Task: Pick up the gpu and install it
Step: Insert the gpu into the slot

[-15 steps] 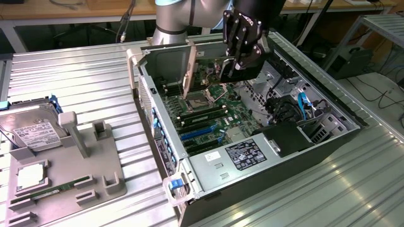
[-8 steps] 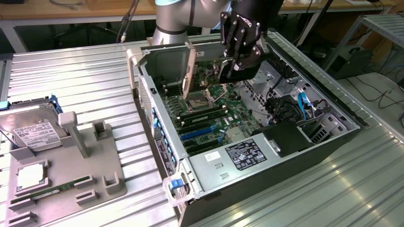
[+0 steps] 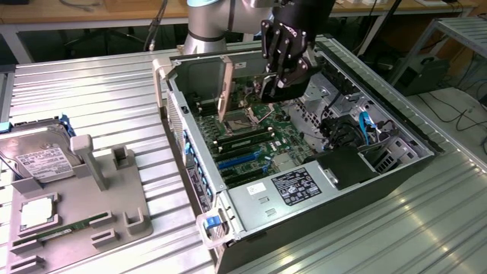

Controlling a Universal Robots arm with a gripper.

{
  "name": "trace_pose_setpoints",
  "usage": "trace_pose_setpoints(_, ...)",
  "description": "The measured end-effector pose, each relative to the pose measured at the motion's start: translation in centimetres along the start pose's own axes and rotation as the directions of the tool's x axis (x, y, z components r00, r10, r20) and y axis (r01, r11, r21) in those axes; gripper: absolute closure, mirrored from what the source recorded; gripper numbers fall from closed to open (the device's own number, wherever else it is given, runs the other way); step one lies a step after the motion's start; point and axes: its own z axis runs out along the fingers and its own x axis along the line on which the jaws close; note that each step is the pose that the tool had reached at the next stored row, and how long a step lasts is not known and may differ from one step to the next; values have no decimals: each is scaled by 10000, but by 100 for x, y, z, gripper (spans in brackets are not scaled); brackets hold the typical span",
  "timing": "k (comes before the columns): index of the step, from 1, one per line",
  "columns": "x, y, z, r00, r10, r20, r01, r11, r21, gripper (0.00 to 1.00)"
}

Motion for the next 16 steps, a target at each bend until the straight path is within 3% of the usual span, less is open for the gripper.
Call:
trace_pose_setpoints(3, -7, -12, 33, 10000, 1, -1, -1, 10000, 23, 72)
trace_pose_setpoints(5, -18, -13, 46, 10000, 0, -2, 0, 10000, 69, 72)
trace_pose_setpoints(9, -56, -13, 73, 10000, 0, -1, 0, 9998, 217, 72)
trace_pose_setpoints(12, -98, -14, 84, 10000, -2, 0, 2, 9991, 421, 72)
trace_pose_setpoints(13, -100, -14, 89, 10000, -2, 0, 2, 9989, 460, 72)
trace_pose_setpoints(16, -101, -16, 137, 10000, -4, 0, 4, 9989, 477, 72)
